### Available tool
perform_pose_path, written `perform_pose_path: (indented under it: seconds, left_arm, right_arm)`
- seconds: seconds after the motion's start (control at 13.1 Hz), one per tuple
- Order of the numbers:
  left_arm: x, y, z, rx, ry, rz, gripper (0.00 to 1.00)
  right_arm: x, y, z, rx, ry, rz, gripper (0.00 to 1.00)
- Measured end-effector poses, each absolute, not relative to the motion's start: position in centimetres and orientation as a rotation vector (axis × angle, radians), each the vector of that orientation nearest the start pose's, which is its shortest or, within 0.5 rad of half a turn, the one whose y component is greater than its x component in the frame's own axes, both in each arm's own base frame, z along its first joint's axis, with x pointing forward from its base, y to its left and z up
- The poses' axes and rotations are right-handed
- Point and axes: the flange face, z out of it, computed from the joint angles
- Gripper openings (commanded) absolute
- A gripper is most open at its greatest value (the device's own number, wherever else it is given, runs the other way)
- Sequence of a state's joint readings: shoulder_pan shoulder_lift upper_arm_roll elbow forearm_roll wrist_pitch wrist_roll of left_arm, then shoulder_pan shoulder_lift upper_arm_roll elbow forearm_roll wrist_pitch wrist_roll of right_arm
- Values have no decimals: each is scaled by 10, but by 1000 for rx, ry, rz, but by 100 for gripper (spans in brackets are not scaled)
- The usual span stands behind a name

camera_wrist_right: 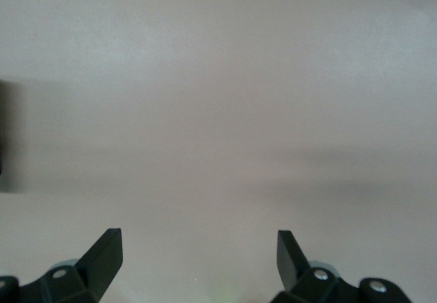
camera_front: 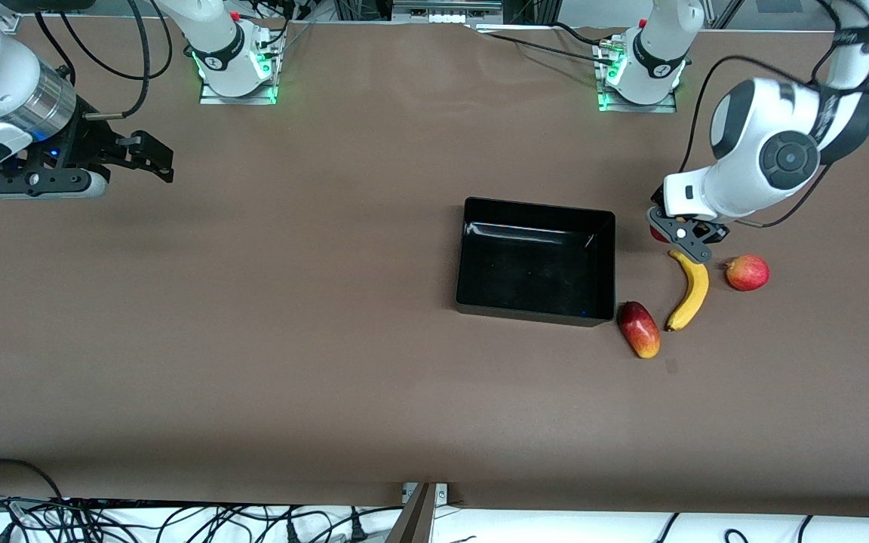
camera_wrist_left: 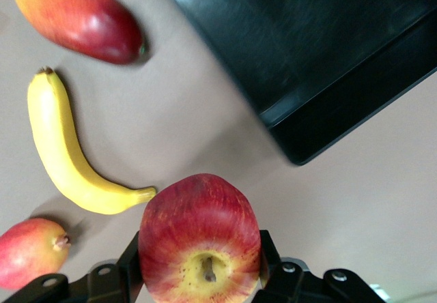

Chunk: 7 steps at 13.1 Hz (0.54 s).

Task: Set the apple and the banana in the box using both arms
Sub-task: 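Carry the red apple with the left gripper over the box and lower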

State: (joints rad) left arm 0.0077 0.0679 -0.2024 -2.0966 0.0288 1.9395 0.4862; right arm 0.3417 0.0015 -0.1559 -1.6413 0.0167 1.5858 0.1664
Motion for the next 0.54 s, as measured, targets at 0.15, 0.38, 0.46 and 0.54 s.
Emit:
perform_pose_path:
  seconds: [0.15, 0.38, 0.46, 0.54]
  left_arm:
    - [514, -165, 378, -2996, 858, 343, 0]
    - [505, -232, 347, -3070, 577, 288, 0]
    - [507, -236, 333, -3088, 529, 285, 0]
    - [510, -235, 317, -3105, 500, 283, 0]
  right_arm:
    - [545, 104, 592, -3141, -30, 87, 100]
    - [546, 103, 592, -3155, -32, 85, 100]
    - [546, 102, 592, -3162, -33, 81, 100]
    - [547, 101, 592, -3163, -30, 75, 100]
